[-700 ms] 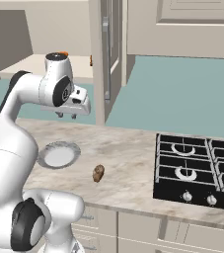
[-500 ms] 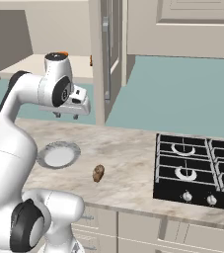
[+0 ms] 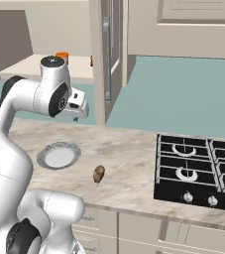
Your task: Pick the avocado and bread from the counter and place them on the plate. Then pick the jam from the cabinet and place it next to the plate. Lastly close the cabinet door.
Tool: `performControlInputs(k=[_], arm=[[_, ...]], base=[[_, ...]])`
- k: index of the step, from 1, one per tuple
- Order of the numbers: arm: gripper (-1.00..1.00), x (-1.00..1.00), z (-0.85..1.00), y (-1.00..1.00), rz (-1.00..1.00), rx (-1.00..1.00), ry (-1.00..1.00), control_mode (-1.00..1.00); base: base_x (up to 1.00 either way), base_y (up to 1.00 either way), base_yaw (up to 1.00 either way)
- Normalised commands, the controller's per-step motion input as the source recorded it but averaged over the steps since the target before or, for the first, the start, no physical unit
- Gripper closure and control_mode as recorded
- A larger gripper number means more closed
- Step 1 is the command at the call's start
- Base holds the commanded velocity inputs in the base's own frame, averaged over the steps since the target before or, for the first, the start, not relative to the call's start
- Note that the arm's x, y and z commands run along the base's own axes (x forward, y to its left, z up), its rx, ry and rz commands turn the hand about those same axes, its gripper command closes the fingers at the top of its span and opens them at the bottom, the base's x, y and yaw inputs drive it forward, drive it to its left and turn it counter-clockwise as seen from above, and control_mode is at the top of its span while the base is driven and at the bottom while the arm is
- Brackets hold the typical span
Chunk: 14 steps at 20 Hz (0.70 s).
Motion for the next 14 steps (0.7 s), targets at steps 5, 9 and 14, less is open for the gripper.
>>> performControlInputs(k=[5,9,14], arm=[[-1.0,-0.04,0.13,0.04,0.0,0.04,-0.09,-1.0],[-1.0,0.0,0.21,0.19,0.0,0.0,-0.1,-1.0],[-1.0,0.01,0.24,0.29,0.0,0.0,-0.06,-1.0]], base=[[0.0,0.0,0.0],[0.0,0.0,0.0],[0.0,0.0,0.0]])
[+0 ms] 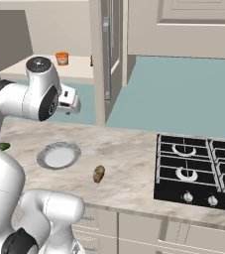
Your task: Pick the avocado and bread from the counter and place them on the plate. Then pick the jam from the cabinet and place it next to the plate. Lastly close the cabinet door.
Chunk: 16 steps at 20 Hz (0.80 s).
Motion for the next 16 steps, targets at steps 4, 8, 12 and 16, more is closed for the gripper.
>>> performControlInputs(k=[4,8,12,16], arm=[[-1.0,0.0,0.28,0.2,0.02,0.0,-0.02,-1.0],[-1.0,0.04,0.29,0.19,0.03,0.0,-0.03,-1.0],[-1.0,0.08,0.28,0.14,0.03,0.0,-0.07,-1.0],[-1.0,0.13,0.2,0.11,0.04,0.0,-0.13,-1.0]], base=[[0.0,0.0,0.0],[0.0,0.0,0.0],[0.0,0.0,0.0],[0.0,0.0,0.0]])
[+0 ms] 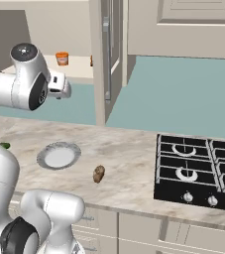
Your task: Pick the avocado and bread from the counter and place them on the plate. Then pick the jam from the cabinet and place it next to the plate. Lastly close the cabinet door.
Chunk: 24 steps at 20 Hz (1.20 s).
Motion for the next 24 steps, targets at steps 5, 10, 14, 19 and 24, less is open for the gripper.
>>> performControlInputs(k=[5,10,14,19,24], arm=[[-1.0,0.08,0.15,0.06,0.04,0.0,-0.19,-1.0],[-1.0,0.17,0.11,0.07,0.05,0.0,-0.21,-1.0],[-1.0,0.36,0.13,0.1,0.06,0.0,-0.09,-1.0],[-1.0,0.42,0.19,0.09,0.06,0.0,0.0,-1.0],[-1.0,0.46,0.19,0.06,0.04,0.0,0.0,-1.0]], base=[[0.0,0.0,0.0],[0.0,0.0,0.0],[0.0,0.0,0.0],[0.0,0.0,0.0],[0.0,0.0,0.0]])
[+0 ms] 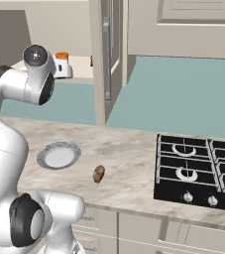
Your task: Pick the avocado and bread from the counter and place them on the plate. Then pick the jam from the cabinet and place it next to the plate. Lastly close the cabinet door.
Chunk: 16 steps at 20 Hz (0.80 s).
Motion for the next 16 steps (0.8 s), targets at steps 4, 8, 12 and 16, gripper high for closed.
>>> performControlInputs(k=[4,8,12,16], arm=[[-1.0,0.42,0.13,0.06,0.03,0.0,0.0,-1.0],[-1.0,0.39,0.02,0.07,0.01,0.0,0.0,-1.0],[-1.0,0.38,0.0,0.09,0.0,0.0,0.0,-1.0],[-1.0,0.41,0.0,0.11,0.0,0.0,0.0,-1.0]], base=[[0.0,0.0,0.0],[0.0,0.0,0.0],[0.0,0.0,0.0],[0.0,0.0,0.0]])
